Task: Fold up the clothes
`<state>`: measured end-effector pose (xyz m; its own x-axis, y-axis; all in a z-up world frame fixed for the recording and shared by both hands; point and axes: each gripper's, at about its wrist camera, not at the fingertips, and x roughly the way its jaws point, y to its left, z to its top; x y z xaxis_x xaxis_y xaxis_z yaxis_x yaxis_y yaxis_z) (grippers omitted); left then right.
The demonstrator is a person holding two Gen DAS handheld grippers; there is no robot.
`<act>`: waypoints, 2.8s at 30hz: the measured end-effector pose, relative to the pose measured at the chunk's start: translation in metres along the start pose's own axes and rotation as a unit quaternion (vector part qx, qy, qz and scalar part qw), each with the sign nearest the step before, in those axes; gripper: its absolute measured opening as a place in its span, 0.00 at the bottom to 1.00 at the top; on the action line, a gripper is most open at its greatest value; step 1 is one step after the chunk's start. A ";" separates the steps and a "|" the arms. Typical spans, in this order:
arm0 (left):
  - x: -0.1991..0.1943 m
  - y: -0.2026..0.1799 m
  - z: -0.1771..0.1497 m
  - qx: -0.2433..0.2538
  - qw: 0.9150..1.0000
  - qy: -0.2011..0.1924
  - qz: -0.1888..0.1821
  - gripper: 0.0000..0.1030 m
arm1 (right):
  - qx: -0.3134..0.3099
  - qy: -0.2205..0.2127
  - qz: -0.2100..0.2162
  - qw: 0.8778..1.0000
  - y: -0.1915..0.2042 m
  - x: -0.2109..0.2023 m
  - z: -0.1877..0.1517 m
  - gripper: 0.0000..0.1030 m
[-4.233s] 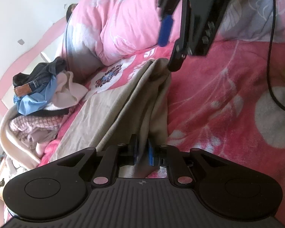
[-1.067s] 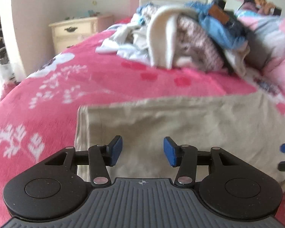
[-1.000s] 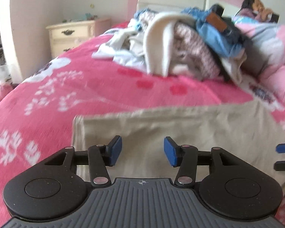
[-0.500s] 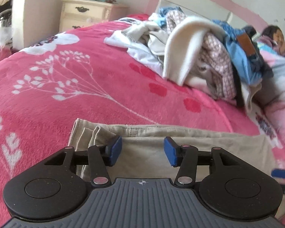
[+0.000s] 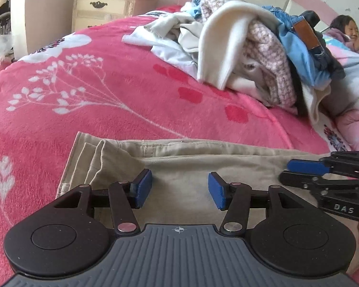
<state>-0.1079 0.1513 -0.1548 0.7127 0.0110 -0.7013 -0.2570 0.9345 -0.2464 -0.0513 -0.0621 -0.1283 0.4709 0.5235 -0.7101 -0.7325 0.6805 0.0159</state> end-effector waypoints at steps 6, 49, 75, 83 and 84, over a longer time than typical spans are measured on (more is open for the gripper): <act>0.000 -0.002 -0.003 0.006 1.000 -0.005 0.004 0.51 | 0.055 0.017 -0.007 0.998 -0.002 0.009 -0.004 0.26; -0.001 -0.003 -0.010 0.008 0.999 -0.035 0.012 0.52 | 0.057 0.065 0.032 0.996 0.068 -0.092 -0.073 0.27; -0.072 0.049 -0.004 -0.102 0.992 -0.080 -0.008 0.60 | 0.032 -0.007 0.018 0.999 0.053 -0.114 -0.055 0.31; -0.087 0.111 -0.017 -0.132 0.990 -0.021 -0.050 0.65 | 0.084 0.019 0.006 0.996 0.021 -0.099 -0.059 0.31; -0.084 0.113 -0.020 -0.127 0.990 -0.007 -0.056 0.65 | 0.089 0.025 0.005 0.996 0.019 -0.096 -0.061 0.31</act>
<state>-0.2099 0.2492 -0.1366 0.7548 -0.0809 -0.6510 -0.3303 0.8105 -0.4837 -0.1406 -0.1307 -0.1026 0.4363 0.5068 -0.7435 -0.6358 0.7584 0.1438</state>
